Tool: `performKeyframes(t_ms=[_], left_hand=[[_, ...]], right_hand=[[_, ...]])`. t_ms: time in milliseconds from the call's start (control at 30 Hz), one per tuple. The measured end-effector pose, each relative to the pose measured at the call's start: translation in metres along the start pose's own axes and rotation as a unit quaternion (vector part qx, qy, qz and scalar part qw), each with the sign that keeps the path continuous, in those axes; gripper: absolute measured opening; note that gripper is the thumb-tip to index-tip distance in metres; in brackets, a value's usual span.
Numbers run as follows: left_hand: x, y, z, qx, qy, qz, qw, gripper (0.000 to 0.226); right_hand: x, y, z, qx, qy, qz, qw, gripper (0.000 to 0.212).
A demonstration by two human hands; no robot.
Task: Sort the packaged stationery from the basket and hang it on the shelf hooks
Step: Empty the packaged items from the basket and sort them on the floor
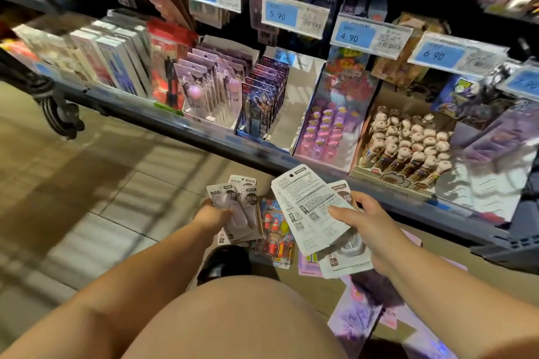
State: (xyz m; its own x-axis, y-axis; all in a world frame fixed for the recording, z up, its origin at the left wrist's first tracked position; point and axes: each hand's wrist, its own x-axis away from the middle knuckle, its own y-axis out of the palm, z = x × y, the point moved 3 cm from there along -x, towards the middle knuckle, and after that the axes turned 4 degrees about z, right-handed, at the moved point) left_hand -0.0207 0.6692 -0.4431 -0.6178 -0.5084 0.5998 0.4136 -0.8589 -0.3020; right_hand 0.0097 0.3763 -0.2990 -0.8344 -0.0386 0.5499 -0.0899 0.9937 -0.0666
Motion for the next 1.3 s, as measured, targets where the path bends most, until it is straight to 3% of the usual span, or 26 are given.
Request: performKeyframes(t_ms=[133,300,367,433,533,667,767,900,1033,1200,1300], left_hand=[[0.015,-0.013,0.014,-0.141,0.024,0.059,0.988,0.035],[0.035,-0.003,0.037,-0.165,0.08,0.063,0.981,0.049],[0.056,0.015,0.057,-0.066,0.086,-0.014,0.994,0.032],[0.081,0.035,0.074,0.065,0.032,-0.128,0.989,0.044],[0.101,0.057,0.088,0.166,-0.047,-0.275,0.946,0.072],[0.107,0.061,0.1,0.216,-0.061,-0.343,0.912,0.093],[0.109,0.061,0.1,0.179,-0.011,-0.368,0.912,0.07],[0.109,0.06,0.103,0.219,0.006,-0.366,0.905,0.04],[0.106,0.059,0.102,0.266,-0.031,-0.341,0.901,0.042],[0.108,0.053,0.106,0.344,-0.095,-0.292,0.887,0.022],[0.107,0.049,0.112,0.402,-0.109,-0.259,0.871,0.015]], right_hand=[[0.002,0.007,0.0,-0.006,-0.004,-0.006,1.0,0.04],[0.002,0.016,-0.001,-0.018,-0.01,-0.01,1.0,0.043],[0.001,0.018,0.0,-0.019,-0.013,-0.003,1.0,0.043],[0.002,0.019,0.001,-0.021,-0.015,0.006,1.0,0.044],[0.002,0.019,0.001,-0.028,-0.015,0.01,0.999,0.049],[0.003,0.018,0.0,-0.03,-0.021,0.011,0.999,0.054],[0.003,0.017,-0.001,-0.023,-0.024,0.008,0.999,0.057],[0.007,0.017,-0.003,-0.021,-0.015,-0.01,1.0,0.057],[0.011,0.021,-0.006,-0.017,0.0,-0.017,1.0,0.06],[0.009,0.021,-0.008,-0.04,0.05,-0.005,0.998,0.073],[0.01,0.02,-0.01,-0.085,0.037,-0.023,0.995,0.039]])
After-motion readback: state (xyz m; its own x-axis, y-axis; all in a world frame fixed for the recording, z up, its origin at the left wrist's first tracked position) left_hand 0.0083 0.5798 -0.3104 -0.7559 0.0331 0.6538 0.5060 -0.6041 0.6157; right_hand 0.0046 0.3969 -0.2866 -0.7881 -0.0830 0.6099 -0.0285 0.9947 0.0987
